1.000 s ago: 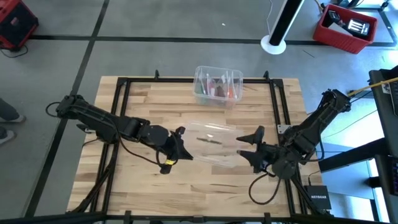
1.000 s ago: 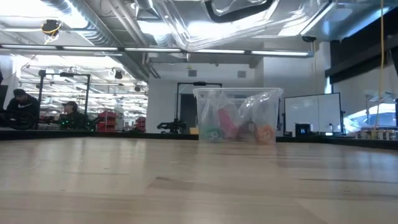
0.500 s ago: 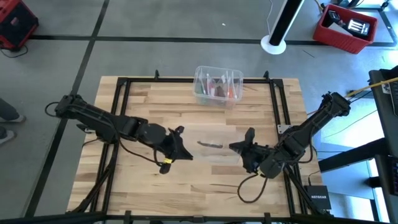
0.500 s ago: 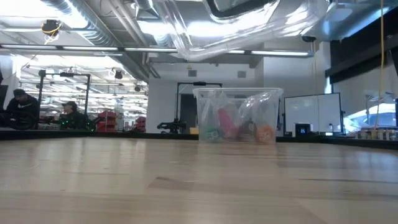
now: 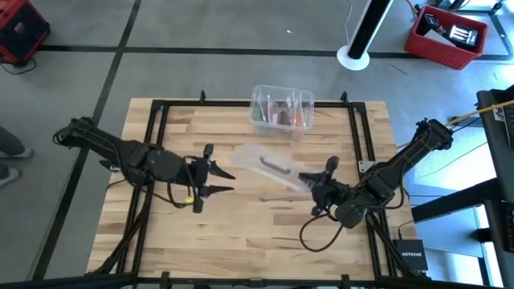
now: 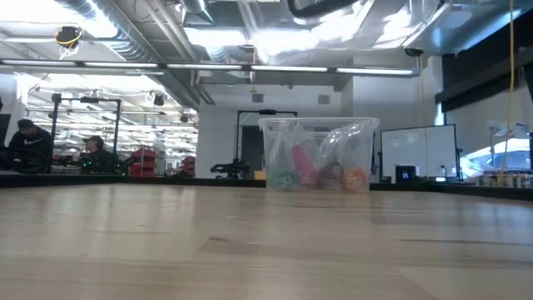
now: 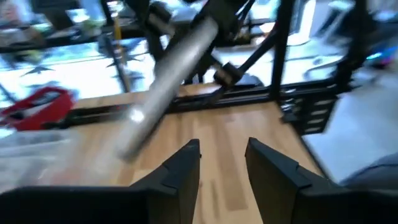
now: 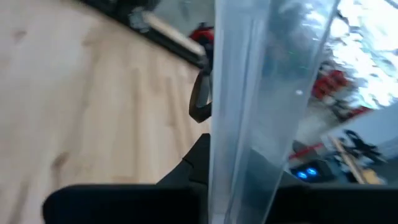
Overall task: Roll bandage
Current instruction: Close the transparent container
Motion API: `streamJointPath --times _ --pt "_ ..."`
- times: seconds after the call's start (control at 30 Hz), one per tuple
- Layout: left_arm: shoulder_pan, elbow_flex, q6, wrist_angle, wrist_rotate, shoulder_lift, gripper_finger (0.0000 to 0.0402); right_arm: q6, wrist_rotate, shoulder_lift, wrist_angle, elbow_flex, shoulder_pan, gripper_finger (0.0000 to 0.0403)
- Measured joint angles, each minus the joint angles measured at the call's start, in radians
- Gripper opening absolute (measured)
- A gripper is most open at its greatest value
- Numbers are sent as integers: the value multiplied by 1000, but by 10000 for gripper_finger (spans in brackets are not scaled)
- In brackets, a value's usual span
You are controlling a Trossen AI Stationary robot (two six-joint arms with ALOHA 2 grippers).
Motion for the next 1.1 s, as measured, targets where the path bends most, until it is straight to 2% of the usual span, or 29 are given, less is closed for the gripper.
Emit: streamJointPath --times 0.1,0.17,0.23,0.43,0.53,0.77,0.87,1.1 --pt "-31 -24 -13 11 -119 33 119 0 94 0 11 27 0 31" --pt "-33 -72 -24 114 -155 56 114 -8 157 0 10 48 0 31" --pt "-23 -139 -11 289 -183 80 110 -38 202 -1 25 68 0 31" --pt "63 -297 42 1032 -167 219 100 -263 232 -1 217 72 0 31" --pt "110 -301 20 1251 -136 320 101 -360 232 -1 312 72 0 31" --pt "195 -281 -116 1576 -119 502 105 -480 211 -1 422 72 0 31" --pt "224 -281 -176 1673 -68 536 104 -481 210 -1 421 72 0 31" --pt "262 -281 -245 1710 7 545 108 -481 177 -1 421 72 -6 31"
